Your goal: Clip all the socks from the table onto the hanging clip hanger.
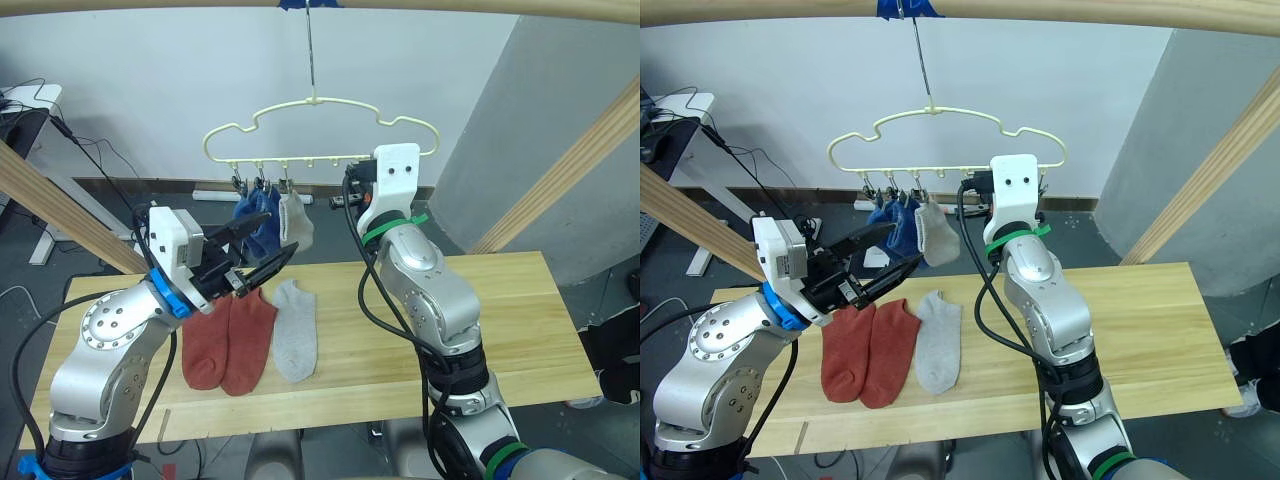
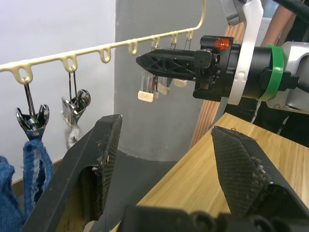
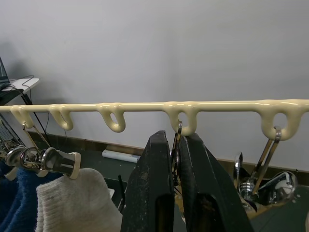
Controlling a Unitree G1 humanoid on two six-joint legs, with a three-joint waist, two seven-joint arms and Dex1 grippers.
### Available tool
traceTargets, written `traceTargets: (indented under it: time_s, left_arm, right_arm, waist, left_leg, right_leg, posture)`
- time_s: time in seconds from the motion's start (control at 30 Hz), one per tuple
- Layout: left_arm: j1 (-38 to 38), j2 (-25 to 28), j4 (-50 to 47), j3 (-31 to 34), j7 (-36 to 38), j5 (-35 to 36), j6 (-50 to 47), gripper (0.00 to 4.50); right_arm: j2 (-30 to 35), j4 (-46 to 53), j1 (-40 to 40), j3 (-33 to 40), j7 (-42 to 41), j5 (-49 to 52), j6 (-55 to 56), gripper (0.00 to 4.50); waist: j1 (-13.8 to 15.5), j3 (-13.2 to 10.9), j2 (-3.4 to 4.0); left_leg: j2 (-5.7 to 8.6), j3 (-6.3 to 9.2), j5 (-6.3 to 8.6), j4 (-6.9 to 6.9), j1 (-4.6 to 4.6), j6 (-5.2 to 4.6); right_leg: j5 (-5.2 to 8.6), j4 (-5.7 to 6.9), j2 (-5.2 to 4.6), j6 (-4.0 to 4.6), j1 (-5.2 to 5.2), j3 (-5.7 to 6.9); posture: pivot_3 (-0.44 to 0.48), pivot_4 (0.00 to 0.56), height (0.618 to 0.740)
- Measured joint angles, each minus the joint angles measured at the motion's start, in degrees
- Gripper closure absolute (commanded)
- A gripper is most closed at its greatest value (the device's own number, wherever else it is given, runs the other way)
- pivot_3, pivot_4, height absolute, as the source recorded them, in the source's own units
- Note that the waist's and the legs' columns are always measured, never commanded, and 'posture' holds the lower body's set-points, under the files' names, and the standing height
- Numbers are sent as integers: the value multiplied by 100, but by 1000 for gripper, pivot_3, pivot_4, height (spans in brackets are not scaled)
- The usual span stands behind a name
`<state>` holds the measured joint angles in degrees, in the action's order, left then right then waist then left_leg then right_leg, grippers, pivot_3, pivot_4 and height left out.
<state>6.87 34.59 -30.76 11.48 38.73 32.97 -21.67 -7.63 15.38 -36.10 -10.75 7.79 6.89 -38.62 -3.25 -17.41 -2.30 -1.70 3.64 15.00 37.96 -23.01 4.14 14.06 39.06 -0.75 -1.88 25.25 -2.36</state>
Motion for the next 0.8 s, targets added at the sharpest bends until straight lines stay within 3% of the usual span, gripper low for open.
traceTargets:
  time_s: [0.17, 0.33, 0.5, 0.7, 0.8]
  left_arm:
    - [-139, -263, -57, 9, -492, 23, -321, 1243]
    - [-722, -707, 45, -243, -1210, -660, -319, 48]
    - [-1018, -1379, 445, -873, -2130, -1634, -279, 17]
    - [-1055, -2240, 1081, -1339, -2812, -2039, -454, 17]
    - [-1052, -2369, 1127, -1382, -3012, -2172, -571, 17]
  right_arm:
    - [-1, 0, 0, 13, -3, -11, 2, 4488]
    - [-1, 0, 0, 47, -7, -11, 4, 4500]
    - [-1, 0, 1, 47, -32, -1, -14, 4500]
    - [0, 4, 2, 47, -136, 15, -122, 4500]
    - [1, 23, 3, 47, -162, 14, -193, 4500]
  waist:
    - [-1, 1, 1]
    - [-3, 1, 1]
    - [-3, 2, 1]
    - [-4, 2, 1]
    - [-9, 2, 1]
  left_leg:
    - [0, -1, 0, 0, 0, 0]
    - [0, 1, 0, -2, 1, -1]
    - [2, -1, 1, 0, 2, -1]
    - [0, 1, 0, 1, 1, -2]
    - [0, 1, 0, 0, 2, -2]
  right_leg:
    - [0, -2, -1, 0, -1, -1]
    - [0, -1, 0, 0, 0, 1]
    - [0, -1, -1, 0, -2, -2]
    - [0, 0, -1, 0, -2, 0]
    - [0, 0, 1, 0, -1, 0]
  posture:
    - [-41, 249, 740]
    - [-45, 259, 740]
    - [-49, 265, 740]
    - [-65, 273, 740]
    - [-71, 277, 740]
